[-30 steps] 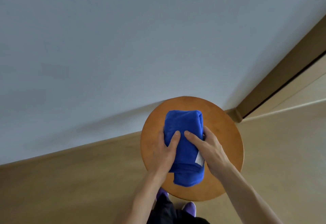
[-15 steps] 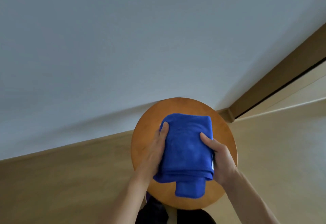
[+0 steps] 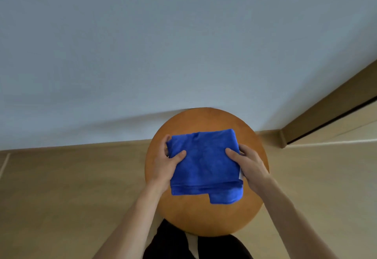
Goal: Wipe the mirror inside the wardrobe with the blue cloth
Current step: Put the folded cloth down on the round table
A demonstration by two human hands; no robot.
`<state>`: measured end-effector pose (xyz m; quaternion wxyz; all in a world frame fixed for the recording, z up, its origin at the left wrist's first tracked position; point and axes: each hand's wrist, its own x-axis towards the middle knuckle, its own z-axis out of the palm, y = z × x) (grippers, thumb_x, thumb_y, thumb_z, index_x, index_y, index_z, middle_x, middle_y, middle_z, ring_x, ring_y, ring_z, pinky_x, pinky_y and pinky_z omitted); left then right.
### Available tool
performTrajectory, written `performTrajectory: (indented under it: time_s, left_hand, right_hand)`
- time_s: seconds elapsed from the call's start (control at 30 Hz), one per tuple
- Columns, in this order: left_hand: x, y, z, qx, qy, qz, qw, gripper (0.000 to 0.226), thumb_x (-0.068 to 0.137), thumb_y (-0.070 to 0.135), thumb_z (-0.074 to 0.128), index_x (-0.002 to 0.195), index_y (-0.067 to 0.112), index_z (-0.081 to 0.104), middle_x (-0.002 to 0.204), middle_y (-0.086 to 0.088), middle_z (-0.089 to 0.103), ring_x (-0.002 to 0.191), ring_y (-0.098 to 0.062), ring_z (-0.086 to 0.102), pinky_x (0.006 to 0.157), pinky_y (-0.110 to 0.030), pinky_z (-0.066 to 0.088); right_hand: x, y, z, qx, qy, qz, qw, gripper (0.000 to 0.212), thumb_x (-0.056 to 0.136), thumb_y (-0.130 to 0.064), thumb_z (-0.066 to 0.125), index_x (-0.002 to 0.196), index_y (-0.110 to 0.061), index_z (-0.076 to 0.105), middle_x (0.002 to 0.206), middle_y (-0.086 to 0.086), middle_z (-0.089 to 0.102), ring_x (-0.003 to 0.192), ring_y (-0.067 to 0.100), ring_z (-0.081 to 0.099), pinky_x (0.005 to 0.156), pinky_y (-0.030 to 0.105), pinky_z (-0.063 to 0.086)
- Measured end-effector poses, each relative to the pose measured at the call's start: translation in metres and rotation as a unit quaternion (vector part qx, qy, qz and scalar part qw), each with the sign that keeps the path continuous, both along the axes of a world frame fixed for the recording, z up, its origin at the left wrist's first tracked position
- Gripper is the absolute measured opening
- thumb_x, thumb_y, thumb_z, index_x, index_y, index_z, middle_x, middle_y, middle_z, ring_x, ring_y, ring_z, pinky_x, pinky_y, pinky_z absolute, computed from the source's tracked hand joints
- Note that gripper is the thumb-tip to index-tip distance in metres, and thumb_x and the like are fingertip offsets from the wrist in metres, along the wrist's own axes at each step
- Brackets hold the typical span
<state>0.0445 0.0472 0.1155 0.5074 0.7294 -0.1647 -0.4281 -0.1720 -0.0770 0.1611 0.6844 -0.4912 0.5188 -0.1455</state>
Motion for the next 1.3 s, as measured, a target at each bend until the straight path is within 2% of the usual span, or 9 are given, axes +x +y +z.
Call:
performTrajectory:
  time_s: [0.17,0.37,0.47,0.57,0.63,0.83,1.07,1.17,1.3]
  left_hand:
    - [-0.020,0.002,-0.002,0.031,-0.103,0.029,0.994,0.073,0.073,0.052,0.074,0.139,0.058,0.043,0.138,0.030,0.055,0.122,0.001,0.059,0.104,-0.039,0.052]
    - [-0.038,0.007,-0.032,0.072,-0.193,-0.026,0.978,0.068,0.099,0.014,0.058,0.147,0.056,0.035,0.140,0.051,0.034,0.127,0.026,0.035,0.105,-0.009,0.032]
    - [-0.045,0.006,-0.063,0.098,-0.179,-0.047,0.978,0.064,0.099,0.006,0.050,0.141,0.054,0.045,0.137,0.042,0.044,0.122,0.025,0.038,0.096,0.005,0.029]
    - [-0.050,-0.001,-0.102,0.129,-0.137,-0.075,0.979,0.051,0.098,-0.003,0.047,0.126,0.035,0.067,0.125,0.002,0.059,0.095,0.007,0.054,0.088,-0.007,0.042]
    - [-0.050,-0.005,-0.126,0.146,-0.131,-0.078,0.977,0.044,0.098,-0.002,0.048,0.121,0.027,0.071,0.124,-0.005,0.058,0.086,0.002,0.055,0.080,-0.006,0.042]
    - [-0.043,-0.017,-0.183,0.141,-0.124,-0.080,0.979,0.056,0.098,-0.003,0.053,0.147,0.024,0.052,0.153,0.006,0.034,0.141,-0.004,0.032,0.095,0.009,0.020]
    - [-0.033,-0.032,-0.222,0.097,-0.246,-0.088,0.960,0.068,0.093,-0.009,0.055,0.154,0.017,0.042,0.154,0.001,0.036,0.145,-0.002,0.029,0.113,-0.004,0.015]
    - [-0.039,-0.029,-0.243,0.136,-0.298,-0.107,0.939,0.065,0.094,0.000,0.062,0.154,0.012,0.042,0.163,-0.013,0.029,0.152,-0.023,0.027,0.123,-0.021,0.018]
    - [-0.053,-0.016,-0.262,0.161,-0.388,-0.131,0.898,0.059,0.098,0.024,0.067,0.151,0.010,0.046,0.160,-0.026,0.027,0.148,-0.039,0.033,0.120,-0.049,0.032]
  right_hand:
    - [-0.018,-0.016,-0.033,-0.086,0.104,0.075,0.988,0.005,0.093,-0.032,0.062,0.097,-0.033,0.064,0.091,-0.011,0.072,0.085,0.010,0.069,0.072,0.033,0.058]
    - [-0.026,-0.016,-0.077,-0.096,0.221,0.190,0.952,0.015,0.099,-0.040,0.048,0.106,-0.027,0.049,0.094,-0.007,0.063,0.079,0.009,0.061,0.057,0.025,0.042]
    - [-0.032,-0.017,-0.106,-0.058,0.222,0.194,0.954,0.037,0.097,-0.039,0.052,0.132,-0.030,0.043,0.111,-0.011,0.063,0.094,0.010,0.063,0.065,0.023,0.047]
    - [-0.036,-0.017,-0.137,-0.026,0.216,0.199,0.956,0.052,0.091,-0.029,0.057,0.139,-0.037,0.038,0.113,-0.015,0.065,0.101,0.010,0.064,0.083,0.034,0.052]
    - [-0.034,-0.019,-0.158,-0.018,0.228,0.208,0.951,0.057,0.090,-0.024,0.057,0.140,-0.040,0.036,0.109,-0.017,0.065,0.099,0.009,0.064,0.087,0.036,0.052]
    - [-0.018,-0.027,-0.214,-0.056,0.237,0.170,0.955,0.075,0.087,-0.012,0.053,0.138,-0.059,0.025,0.092,-0.005,0.066,0.083,0.016,0.065,0.077,0.041,0.055]
    - [-0.001,-0.028,-0.263,-0.175,0.234,0.133,0.947,0.080,0.091,-0.003,0.045,0.141,-0.064,0.028,0.105,-0.009,0.053,0.086,0.007,0.055,0.067,0.022,0.045]
    - [-0.002,-0.017,-0.283,-0.207,0.274,0.142,0.928,0.066,0.098,-0.010,0.043,0.145,-0.054,0.031,0.107,-0.005,0.044,0.084,0.018,0.055,0.067,0.038,0.053]
    - [-0.007,-0.006,-0.296,-0.256,0.298,0.137,0.910,0.055,0.100,-0.019,0.047,0.148,-0.044,0.034,0.118,-0.005,0.039,0.109,0.018,0.046,0.076,0.040,0.052]
